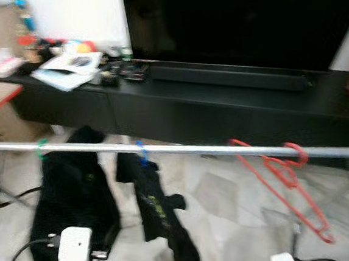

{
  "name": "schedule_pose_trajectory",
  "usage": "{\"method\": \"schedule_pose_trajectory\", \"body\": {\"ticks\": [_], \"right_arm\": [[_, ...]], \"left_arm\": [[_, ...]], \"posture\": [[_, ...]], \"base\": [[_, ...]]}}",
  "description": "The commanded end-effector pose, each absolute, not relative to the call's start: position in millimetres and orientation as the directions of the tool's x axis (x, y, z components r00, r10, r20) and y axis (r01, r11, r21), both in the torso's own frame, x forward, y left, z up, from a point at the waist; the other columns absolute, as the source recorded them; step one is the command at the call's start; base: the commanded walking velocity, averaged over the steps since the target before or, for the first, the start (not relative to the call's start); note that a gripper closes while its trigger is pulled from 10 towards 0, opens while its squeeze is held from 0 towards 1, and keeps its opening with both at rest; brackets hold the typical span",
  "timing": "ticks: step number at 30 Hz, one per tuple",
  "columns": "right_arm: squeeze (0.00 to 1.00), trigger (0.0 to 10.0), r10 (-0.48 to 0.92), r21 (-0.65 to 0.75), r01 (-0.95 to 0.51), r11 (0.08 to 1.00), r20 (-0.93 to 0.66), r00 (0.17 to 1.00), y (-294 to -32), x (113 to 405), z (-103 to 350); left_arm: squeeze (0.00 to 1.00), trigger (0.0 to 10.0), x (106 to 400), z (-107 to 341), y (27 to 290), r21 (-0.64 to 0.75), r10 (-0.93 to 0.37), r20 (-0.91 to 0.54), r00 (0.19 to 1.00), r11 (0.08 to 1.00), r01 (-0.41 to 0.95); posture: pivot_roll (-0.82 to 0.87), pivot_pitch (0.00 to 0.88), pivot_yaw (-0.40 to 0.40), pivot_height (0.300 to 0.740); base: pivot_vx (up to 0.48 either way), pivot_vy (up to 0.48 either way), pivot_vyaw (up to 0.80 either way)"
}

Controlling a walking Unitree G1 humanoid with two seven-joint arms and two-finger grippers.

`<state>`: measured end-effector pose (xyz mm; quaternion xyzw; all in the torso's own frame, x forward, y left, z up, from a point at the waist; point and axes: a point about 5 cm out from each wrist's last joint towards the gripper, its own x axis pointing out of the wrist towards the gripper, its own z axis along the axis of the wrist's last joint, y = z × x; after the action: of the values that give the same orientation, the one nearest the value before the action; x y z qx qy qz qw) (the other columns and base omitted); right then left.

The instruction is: Hang hanger

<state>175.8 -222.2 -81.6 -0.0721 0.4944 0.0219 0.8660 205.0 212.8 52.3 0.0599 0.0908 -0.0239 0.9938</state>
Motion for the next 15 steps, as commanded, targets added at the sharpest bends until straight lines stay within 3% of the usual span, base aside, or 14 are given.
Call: {"method": "schedule_pose_trajectory", "body": {"ticks": [1,10,15], "right_arm": [[0.00,10.0,-0.048,-0.112,-0.099,0.989,-0.865,0.500,-228,171,-83],[0.00,10.0,-0.047,-0.111,-0.097,0.989,-0.863,0.504,-228,171,-82],[0.00,10.0,-0.046,-0.111,-0.100,0.989,-0.862,0.504,-228,172,-82]], "left_arm": [[0.00,10.0,205,53,211,0.116,-0.037,-0.179,0.983,0.991,0.058],[0.00,10.0,222,88,218,0.163,0.065,-0.015,0.998,0.985,-0.061],[0.00,10.0,229,92,203,0.128,-0.073,-0.050,0.996,0.989,0.079]], "posture": [[0.00,0.085,0.022,0.740],[0.01,0.087,0.020,0.740],[0.01,0.090,0.019,0.740]], "base": [[0.000,0.000,0.00],[0.000,0.000,0.00],[0.000,0.000,0.00]]}}
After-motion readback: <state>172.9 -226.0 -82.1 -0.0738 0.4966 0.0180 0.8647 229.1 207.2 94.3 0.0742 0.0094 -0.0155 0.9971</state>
